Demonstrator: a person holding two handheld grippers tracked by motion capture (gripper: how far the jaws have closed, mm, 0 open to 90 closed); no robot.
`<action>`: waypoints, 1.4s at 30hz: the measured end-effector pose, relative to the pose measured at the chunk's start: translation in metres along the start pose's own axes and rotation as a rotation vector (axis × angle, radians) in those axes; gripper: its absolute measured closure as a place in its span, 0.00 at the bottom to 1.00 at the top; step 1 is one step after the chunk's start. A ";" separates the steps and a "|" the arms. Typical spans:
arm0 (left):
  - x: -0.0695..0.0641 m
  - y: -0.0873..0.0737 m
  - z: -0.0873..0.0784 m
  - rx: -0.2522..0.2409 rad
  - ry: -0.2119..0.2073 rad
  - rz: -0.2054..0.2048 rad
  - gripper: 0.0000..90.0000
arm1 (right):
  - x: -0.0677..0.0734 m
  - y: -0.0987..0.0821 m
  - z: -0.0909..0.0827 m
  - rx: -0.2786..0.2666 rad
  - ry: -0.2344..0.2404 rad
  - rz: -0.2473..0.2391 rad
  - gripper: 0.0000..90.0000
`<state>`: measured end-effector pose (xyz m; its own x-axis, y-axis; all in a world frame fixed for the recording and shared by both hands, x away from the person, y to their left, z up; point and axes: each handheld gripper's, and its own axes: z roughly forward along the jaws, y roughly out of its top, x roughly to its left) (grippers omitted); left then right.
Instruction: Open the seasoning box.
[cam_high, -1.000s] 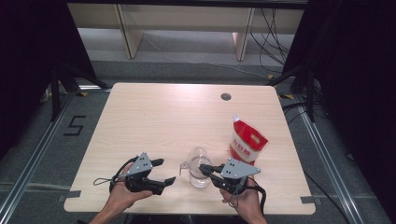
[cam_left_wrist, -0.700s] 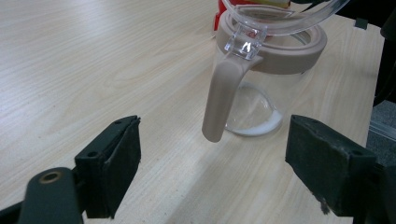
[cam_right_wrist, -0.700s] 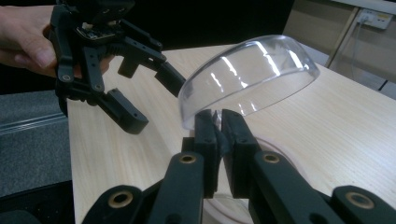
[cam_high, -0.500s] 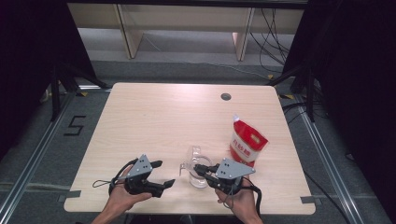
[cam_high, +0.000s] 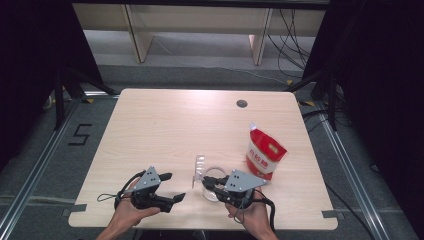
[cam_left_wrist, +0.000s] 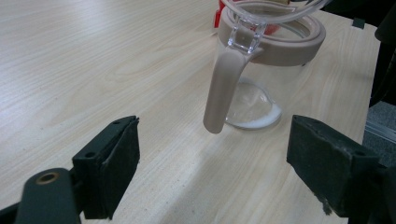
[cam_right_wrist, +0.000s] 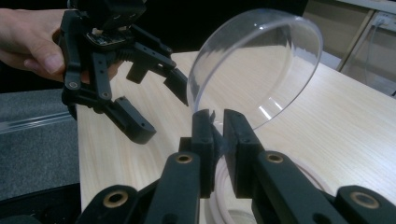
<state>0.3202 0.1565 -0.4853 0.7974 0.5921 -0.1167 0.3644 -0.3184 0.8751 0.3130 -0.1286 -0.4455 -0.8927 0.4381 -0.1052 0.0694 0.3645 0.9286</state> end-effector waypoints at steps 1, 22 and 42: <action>0.000 0.000 0.000 0.000 0.000 0.000 0.19 | 0.001 0.000 0.001 -0.002 -0.002 0.006 0.92; 0.001 -0.004 0.002 0.011 -0.003 0.004 0.19 | -0.021 -0.022 -0.047 -0.010 -0.140 0.103 0.53; -0.002 -0.006 -0.004 -0.008 -0.032 0.038 0.17 | -0.036 -0.053 -0.098 0.027 -0.267 0.199 0.43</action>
<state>0.3150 0.1602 -0.4888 0.8259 0.5553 -0.0978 0.3297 -0.3348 0.8827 0.2975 -0.2440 -0.4565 -0.7125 0.7015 -0.0160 0.2451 0.2702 0.9311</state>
